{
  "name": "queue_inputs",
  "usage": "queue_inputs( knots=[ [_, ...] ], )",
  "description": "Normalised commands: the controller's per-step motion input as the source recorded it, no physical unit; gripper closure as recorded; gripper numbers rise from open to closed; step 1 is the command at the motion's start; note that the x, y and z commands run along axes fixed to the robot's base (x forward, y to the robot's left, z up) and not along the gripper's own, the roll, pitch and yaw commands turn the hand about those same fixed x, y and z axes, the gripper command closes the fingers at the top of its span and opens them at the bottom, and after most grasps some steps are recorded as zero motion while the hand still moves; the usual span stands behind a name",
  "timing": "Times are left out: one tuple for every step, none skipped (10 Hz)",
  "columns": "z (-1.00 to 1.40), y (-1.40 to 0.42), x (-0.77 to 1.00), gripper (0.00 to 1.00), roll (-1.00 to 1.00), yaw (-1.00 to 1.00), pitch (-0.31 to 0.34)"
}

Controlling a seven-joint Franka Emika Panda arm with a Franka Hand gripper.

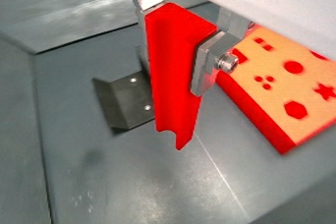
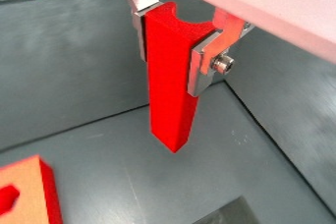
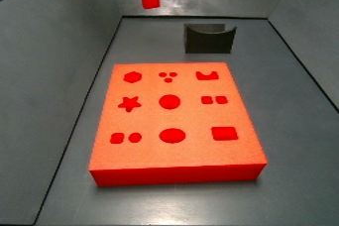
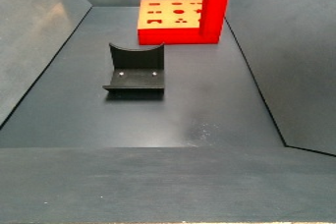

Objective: Pick up the arch object. Move up. Place the arch object on the fixture. Regrasp the arch object. Rotate the arch object. Move to above the board. Insert the arch object.
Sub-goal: Rotate the arch object.

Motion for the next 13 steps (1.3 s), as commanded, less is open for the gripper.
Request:
queue_inputs(
  knots=[
    [0.00,0.01,0.00,1.00,-0.11,-1.00,0.051],
    [0.00,0.01,0.00,1.00,-0.15,-0.96,0.065],
    [0.01,0.01,0.00,1.00,-0.15,-0.80,0.064],
    [0.01,0.01,0.01,1.00,-0.15,-0.48,0.062],
    [0.01,0.01,0.01,1.00,-0.14,-0.32,0.062],
    [0.01,0.01,0.01,1.00,-0.14,-0.22,0.061],
    [-1.00,0.00,0.00,1.00,-0.34,-0.14,0.061],
    [-1.00,0.00,0.01,1.00,-0.34,-0.10,0.038],
    [-1.00,0.01,0.02,1.00,-0.30,-0.09,0.005],
    [-1.00,0.02,0.01,1.00,-0.24,-0.07,-0.030],
    [-1.00,0.02,0.01,1.00,-0.21,-0.06,-0.048],
    [-1.00,0.02,0.01,1.00,-0.20,-0.05,-0.062],
    [-0.93,0.03,0.01,1.00,-0.19,-0.05,-0.065]
  ],
)
